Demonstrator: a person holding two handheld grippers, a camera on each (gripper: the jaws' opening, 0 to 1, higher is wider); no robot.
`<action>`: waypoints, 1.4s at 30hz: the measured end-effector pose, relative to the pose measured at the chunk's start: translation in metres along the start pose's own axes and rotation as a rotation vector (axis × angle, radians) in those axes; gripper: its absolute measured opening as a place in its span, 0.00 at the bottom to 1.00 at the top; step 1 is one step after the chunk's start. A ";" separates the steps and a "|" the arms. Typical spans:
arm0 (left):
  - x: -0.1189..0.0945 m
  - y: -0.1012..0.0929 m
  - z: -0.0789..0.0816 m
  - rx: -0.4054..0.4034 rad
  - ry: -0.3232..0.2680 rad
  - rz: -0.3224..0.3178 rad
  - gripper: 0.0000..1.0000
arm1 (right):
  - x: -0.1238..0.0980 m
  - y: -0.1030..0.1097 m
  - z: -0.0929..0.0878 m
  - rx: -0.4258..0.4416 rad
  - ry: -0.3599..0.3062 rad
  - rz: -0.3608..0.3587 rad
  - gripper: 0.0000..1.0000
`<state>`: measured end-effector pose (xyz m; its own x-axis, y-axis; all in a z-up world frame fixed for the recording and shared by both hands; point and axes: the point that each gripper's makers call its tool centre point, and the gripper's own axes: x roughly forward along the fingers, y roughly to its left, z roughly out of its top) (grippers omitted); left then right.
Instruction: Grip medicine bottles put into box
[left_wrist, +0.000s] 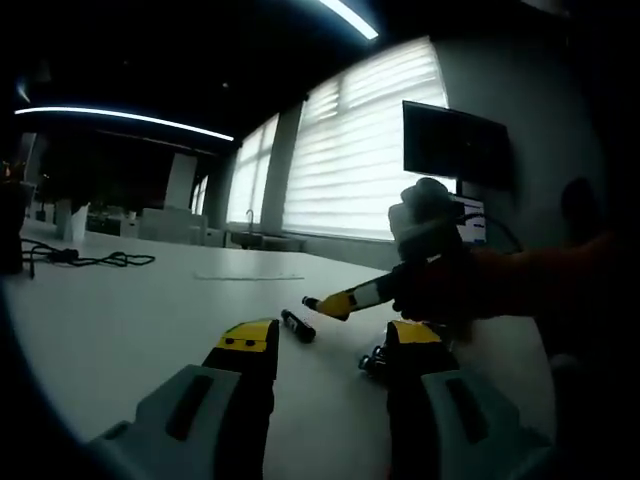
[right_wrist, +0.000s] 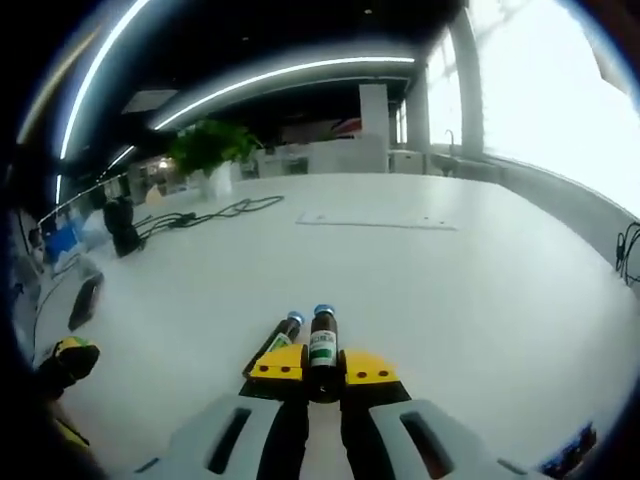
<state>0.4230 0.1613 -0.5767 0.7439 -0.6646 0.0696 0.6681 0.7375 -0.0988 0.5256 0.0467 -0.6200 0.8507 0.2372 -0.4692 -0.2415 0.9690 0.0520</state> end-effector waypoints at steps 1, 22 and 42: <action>0.000 0.000 0.000 0.000 0.000 0.000 0.36 | -0.003 0.000 0.002 0.017 -0.006 0.004 0.07; 0.000 -0.005 0.000 0.025 0.001 -0.012 0.36 | -0.072 -0.015 0.005 0.044 -0.067 0.033 0.08; 0.000 -0.016 0.002 0.055 0.000 -0.052 0.36 | -0.113 -0.033 -0.026 0.033 -0.046 0.001 0.08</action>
<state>0.4125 0.1500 -0.5733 0.7079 -0.7024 0.0737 0.7059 0.7072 -0.0404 0.4257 -0.0136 -0.5916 0.8710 0.2408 -0.4281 -0.2278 0.9702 0.0823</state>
